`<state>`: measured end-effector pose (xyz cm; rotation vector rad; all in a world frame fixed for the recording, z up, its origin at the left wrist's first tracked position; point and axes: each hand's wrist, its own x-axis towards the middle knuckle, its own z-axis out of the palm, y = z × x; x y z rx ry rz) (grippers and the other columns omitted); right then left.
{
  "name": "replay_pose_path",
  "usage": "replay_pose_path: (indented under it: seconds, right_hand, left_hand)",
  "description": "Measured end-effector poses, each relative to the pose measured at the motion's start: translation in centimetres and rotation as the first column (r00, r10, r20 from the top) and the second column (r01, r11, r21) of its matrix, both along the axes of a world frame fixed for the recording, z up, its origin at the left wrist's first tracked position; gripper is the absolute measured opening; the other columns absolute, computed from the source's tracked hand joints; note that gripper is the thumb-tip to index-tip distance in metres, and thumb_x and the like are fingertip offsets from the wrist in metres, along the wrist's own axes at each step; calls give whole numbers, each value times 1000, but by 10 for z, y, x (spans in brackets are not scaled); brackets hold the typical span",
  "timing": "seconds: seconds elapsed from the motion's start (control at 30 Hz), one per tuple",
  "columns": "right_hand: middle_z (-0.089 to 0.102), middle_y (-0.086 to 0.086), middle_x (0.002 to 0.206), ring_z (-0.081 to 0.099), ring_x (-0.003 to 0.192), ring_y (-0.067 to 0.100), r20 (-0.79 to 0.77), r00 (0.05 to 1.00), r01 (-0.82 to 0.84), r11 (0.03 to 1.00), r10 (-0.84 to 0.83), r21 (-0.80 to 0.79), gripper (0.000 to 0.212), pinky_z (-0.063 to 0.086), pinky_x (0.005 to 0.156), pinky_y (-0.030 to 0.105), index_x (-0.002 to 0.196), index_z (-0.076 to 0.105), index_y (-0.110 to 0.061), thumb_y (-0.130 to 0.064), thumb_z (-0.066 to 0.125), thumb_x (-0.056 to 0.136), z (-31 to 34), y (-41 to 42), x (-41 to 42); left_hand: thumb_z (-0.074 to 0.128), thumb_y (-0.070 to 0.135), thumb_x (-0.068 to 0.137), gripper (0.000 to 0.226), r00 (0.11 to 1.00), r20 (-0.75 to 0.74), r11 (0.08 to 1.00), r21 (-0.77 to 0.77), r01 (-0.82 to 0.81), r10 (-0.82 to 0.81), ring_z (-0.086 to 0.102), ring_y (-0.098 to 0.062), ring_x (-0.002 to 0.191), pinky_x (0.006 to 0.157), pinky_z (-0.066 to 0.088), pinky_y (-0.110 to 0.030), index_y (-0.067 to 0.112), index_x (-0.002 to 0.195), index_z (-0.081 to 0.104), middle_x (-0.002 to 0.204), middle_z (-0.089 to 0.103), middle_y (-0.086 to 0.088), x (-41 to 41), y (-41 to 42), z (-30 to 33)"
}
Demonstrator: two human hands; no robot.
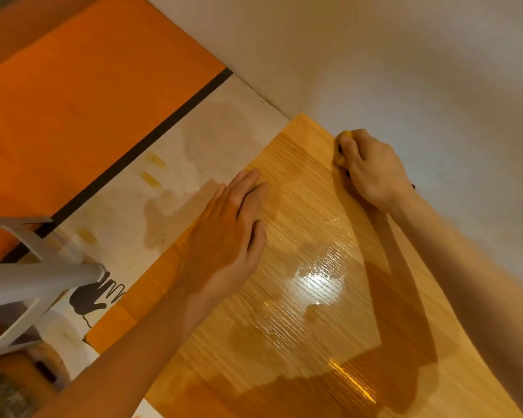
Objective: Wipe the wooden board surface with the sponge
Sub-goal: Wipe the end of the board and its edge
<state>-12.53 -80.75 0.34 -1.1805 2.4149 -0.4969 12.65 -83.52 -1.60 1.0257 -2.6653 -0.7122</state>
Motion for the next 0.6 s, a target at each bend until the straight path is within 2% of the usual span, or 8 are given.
replay_pose_path:
  seconds: [0.13,0.23,0.3,0.4,0.47,0.53,0.6]
  right_hand:
    - [57,17,112,53,101,34,-109,989,-110,990,100,-92,35,32,75,32,113,53,-6,-29,28,105,-12,-61,24]
    - [55,15,116,49,105,32,-195,964,-207,971,182,-116,34,35,85,35,120,53,-10,-27,28,105,-18,-66,21]
    - [55,13,116,47,107,29,-236,924,-342,927,302,-152,33,32,92,30,121,54,-11,-24,28,106,-16,-62,15]
    - [58,11,118,48,111,27,-206,884,-457,868,420,-193,31,27,93,21,121,58,-9,-21,33,106,-10,-56,13]
    - [57,10,126,45,122,26,-243,840,-531,827,485,-185,32,27,105,25,126,58,-9,-21,36,105,-9,-51,19]
    - [55,8,133,39,133,27,-263,798,-587,798,542,-138,35,25,116,35,130,57,-9,-23,38,105,-8,-44,25]
    - [53,6,138,35,138,27,-234,765,-634,765,600,-113,37,24,119,42,134,55,-11,-26,38,104,-3,-36,38]
  left_hand:
    - [45,20,106,49,1000,-5,1000,6,5,-5,23,-17,156,129,3,-30,9,153,40,165,30,-6,1,2,4]
    - [46,17,104,51,998,-11,998,4,-66,66,21,-15,155,128,-1,-24,8,154,38,166,27,-3,19,14,5]
    - [45,20,104,51,991,-7,991,-13,-134,134,22,-15,154,128,3,-26,7,153,39,166,28,-5,39,27,4]
    - [39,25,105,53,986,42,985,-56,-161,164,25,-18,153,128,5,-26,3,153,38,166,28,-8,58,40,-2]
    - [33,27,107,54,984,77,985,-65,-158,163,23,-17,154,128,6,-27,3,154,36,166,27,-8,61,41,-5]
    - [30,28,107,55,983,94,986,-80,-149,157,21,-17,154,129,5,-28,2,155,35,166,27,-9,59,41,-6]
    - [30,29,107,55,984,99,986,-91,-139,148,19,-17,155,129,5,-28,3,156,34,166,26,-9,58,40,-5]
